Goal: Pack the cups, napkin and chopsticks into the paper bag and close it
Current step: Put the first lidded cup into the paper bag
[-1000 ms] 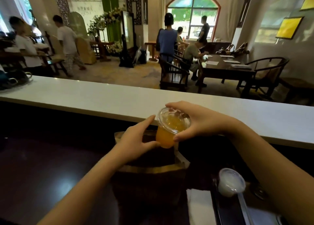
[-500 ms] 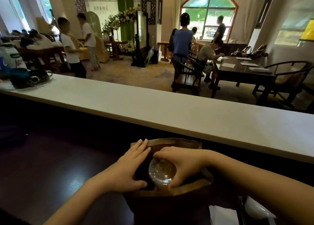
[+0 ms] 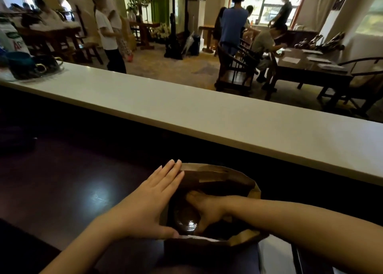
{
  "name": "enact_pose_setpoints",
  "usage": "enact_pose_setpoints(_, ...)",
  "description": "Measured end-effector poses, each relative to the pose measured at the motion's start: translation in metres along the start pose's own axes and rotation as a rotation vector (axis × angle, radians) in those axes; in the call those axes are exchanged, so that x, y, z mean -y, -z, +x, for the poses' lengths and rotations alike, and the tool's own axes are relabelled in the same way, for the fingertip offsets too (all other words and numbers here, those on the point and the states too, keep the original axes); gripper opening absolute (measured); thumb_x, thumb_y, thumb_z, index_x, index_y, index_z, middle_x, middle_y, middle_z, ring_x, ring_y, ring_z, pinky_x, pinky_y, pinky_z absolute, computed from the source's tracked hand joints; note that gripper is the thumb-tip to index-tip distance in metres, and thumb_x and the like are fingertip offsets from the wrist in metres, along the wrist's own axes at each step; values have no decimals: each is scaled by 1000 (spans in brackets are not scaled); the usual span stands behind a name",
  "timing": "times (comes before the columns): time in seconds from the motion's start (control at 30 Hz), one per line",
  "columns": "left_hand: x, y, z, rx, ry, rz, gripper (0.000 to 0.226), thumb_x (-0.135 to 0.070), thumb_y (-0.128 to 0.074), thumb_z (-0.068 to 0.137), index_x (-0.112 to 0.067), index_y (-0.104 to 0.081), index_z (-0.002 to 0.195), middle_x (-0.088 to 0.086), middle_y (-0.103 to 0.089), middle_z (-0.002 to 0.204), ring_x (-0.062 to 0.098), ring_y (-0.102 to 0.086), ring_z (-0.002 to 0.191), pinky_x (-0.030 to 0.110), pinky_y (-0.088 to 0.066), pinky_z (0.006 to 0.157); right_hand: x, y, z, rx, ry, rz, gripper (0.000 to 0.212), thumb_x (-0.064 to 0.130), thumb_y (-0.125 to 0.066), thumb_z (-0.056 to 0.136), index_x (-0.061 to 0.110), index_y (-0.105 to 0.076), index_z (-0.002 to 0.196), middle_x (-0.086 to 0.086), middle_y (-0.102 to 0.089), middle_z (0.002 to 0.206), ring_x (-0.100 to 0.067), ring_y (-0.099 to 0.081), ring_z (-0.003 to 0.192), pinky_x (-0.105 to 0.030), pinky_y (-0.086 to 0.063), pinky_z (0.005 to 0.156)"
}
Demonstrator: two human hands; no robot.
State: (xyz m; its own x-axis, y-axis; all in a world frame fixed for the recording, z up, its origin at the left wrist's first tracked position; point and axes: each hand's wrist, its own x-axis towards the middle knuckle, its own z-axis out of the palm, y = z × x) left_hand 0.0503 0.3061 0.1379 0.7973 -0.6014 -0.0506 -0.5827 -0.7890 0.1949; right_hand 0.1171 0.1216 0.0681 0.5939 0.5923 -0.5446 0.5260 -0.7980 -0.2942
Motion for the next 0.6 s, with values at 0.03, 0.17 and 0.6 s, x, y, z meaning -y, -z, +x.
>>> enact_pose_setpoints(0.03, -1, -1, 0, 1, 3, -6, 112, -72, -51, 67, -33, 34, 128, -15, 49, 135, -4, 47, 121, 6, 36, 92, -2, -3, 2, -2, -5, 15, 93, 26, -73, 75, 10, -14, 145, -11, -20, 152, -29, -21, 139, -39, -24, 115)
enact_pose_setpoints(0.17, -2, -2, 1, -8, 7, -11, 113, -73, -50, 66, -35, 37, 127, -18, 52, 132, -4, 46, 122, 6, 35, 92, -7, -16, 11, 5, -19, 27, 91, 29, -73, 76, 10, -16, 144, -13, -22, 151, -29, -23, 138, -40, -24, 115)
enact_pose_setpoints(0.6, 7, -6, 2, 22, 33, -61, 115, -71, -57, 65, -36, 33, 129, -20, 50, 134, -5, 43, 125, 11, 22, 99, -1, -23, 20, 23, -87, 48, 103, 36, -70, 77, 18, 2, 148, -9, -1, 158, -29, -9, 144, -45, -18, 117)
